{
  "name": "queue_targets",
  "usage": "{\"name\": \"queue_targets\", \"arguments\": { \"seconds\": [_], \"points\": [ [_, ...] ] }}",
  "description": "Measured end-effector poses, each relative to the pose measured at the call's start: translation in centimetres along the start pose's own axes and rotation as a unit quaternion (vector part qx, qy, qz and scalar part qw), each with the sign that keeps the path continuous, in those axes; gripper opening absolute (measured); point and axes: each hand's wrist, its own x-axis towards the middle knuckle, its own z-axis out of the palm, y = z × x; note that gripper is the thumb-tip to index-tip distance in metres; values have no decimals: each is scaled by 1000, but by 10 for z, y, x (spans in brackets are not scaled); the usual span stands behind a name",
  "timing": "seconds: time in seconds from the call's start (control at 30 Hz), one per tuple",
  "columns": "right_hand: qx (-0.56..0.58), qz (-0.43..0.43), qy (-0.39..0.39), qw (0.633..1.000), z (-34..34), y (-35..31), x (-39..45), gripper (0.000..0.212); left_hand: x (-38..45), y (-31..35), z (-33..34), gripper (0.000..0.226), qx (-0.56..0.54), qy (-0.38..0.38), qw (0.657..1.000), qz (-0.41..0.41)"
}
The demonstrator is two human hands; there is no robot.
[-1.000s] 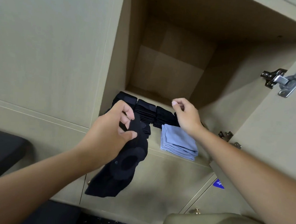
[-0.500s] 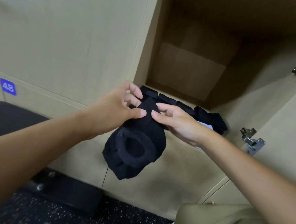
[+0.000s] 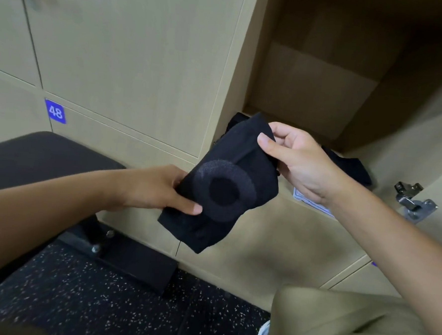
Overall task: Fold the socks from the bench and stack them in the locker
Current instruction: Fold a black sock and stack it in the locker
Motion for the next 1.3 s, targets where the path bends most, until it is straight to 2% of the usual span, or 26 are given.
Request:
{"name": "queue_targets", "arguments": {
  "seconds": [0.13, 0.23, 0.4, 0.43, 0.57, 0.7, 0.83, 1.0, 1.3],
  "points": [
    [13, 10, 19, 1000, -3, 1, -2, 31, -3, -7, 4, 10, 28, 3, 998, -48],
    [-6, 28, 34, 999, -4, 2, -4, 40, -5, -10, 3, 15, 32, 26, 993, -108],
    [-135, 24, 49, 989, -6, 8, -5, 7, -13, -8, -5, 18, -24, 114, 980, -163],
    [-150, 24, 53, 987, -5, 8, -5, 2, -14, -6, -8, 18, -38, 132, 977, -162],
    [-182, 37, 82, 979, 7, 11, -5, 13, -18, 1, -18, 16, -92, 207, 965, -133],
    [-164, 46, 45, 984, 27, 9, -8, 14, -24, 12, -17, 20, -135, 255, 954, -77],
    [-143, 44, 21, 989, 49, 9, -12, 18, -24, 24, -5, 37, -185, 257, 947, -46],
    [-124, 59, 8, 990, 71, 5, -18, 10, -19, 34, 9, 52, -194, 273, 941, -35],
    [-135, 100, 25, 985, 77, 3, -18, 26, -14, 33, 14, 31, -157, 264, 951, -23]
  ]
}}
